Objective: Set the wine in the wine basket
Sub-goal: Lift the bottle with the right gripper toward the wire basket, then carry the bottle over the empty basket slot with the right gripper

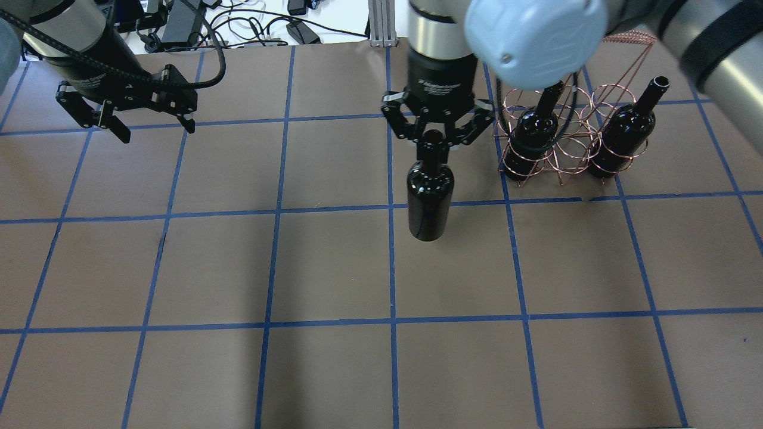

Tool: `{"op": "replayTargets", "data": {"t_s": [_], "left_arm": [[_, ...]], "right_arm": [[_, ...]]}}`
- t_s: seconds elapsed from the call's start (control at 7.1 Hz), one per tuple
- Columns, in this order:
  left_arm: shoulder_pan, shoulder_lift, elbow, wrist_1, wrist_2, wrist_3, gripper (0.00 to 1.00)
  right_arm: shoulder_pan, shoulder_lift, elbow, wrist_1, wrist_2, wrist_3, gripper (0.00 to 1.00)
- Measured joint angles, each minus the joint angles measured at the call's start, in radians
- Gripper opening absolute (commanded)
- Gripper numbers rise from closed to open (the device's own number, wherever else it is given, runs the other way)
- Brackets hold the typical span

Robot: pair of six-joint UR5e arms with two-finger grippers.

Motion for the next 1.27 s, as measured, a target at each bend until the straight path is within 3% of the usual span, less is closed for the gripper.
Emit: {"op": "replayTargets", "data": {"t_s": [0.28,0.56,1.27], "left_arm": [[-0.004,0.007,-0.001,0.000,-0.052,0.003,1.00],[-0.045,0.010,-0.001,0.001,0.011,0.007,1.00],[-0.083,0.012,-0.002,0.011,0.059,0.009,1.00]], "right_arm": [[-0.158,-0.091,0.062,0.057,-0.029,-0.265,0.17],[-0.311,-0.130,0.092,0.060,-0.096,-0.495,0.15],[-0.397,-0.086,0.013,-0.036,-0.152,-0.671,0.15]]}}
